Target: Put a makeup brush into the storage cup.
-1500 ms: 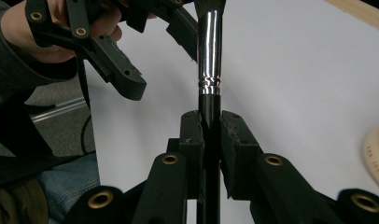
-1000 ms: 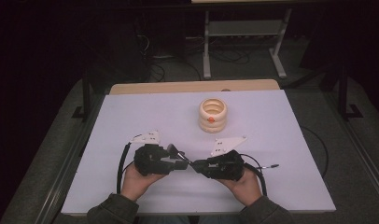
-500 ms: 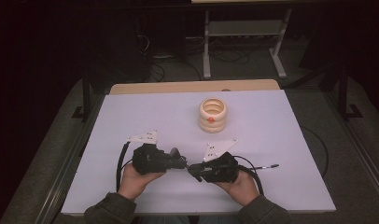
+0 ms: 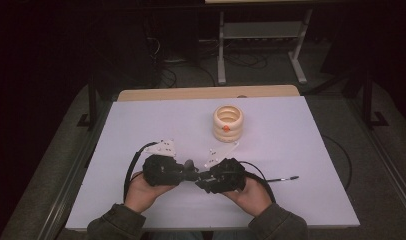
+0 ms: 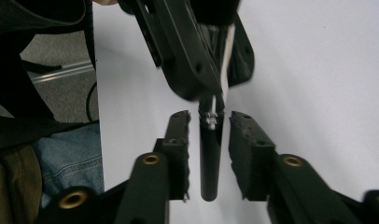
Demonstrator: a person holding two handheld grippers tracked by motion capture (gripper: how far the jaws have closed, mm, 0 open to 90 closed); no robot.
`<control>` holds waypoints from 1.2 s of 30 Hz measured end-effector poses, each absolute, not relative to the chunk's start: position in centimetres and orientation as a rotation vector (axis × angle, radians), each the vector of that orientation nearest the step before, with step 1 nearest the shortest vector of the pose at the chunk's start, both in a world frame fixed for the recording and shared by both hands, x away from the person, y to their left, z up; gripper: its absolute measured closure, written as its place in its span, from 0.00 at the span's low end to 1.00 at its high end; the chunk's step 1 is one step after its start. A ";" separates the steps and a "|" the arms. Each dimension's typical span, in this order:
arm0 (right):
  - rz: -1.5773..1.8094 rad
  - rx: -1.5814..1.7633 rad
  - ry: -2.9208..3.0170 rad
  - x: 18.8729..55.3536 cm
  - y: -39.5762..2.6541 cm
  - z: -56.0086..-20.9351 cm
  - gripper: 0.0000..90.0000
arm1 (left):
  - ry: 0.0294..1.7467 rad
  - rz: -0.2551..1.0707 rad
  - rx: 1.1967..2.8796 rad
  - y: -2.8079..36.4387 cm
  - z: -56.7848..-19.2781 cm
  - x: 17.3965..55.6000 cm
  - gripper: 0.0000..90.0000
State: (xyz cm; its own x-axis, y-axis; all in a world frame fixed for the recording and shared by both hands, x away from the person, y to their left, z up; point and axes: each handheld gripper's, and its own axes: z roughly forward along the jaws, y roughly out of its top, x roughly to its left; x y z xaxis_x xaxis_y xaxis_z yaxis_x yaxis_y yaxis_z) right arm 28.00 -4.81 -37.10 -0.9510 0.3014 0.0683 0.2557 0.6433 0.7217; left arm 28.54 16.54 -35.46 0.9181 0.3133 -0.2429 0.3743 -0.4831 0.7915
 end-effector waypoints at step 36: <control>1.302 0.704 2.801 30.4 -9.7 -37.6 0.87 | 0.682 0.149 2.146 21.3 -38.4 26.1 0.62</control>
State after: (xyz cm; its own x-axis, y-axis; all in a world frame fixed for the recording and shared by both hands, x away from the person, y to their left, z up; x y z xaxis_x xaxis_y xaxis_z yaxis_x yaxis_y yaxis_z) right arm 30.36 -9.72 -37.56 -0.9009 0.3819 0.2061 0.4037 0.5633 0.7209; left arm 26.13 21.35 -38.45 0.8439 0.5203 -0.1310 0.4179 -0.4844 0.7685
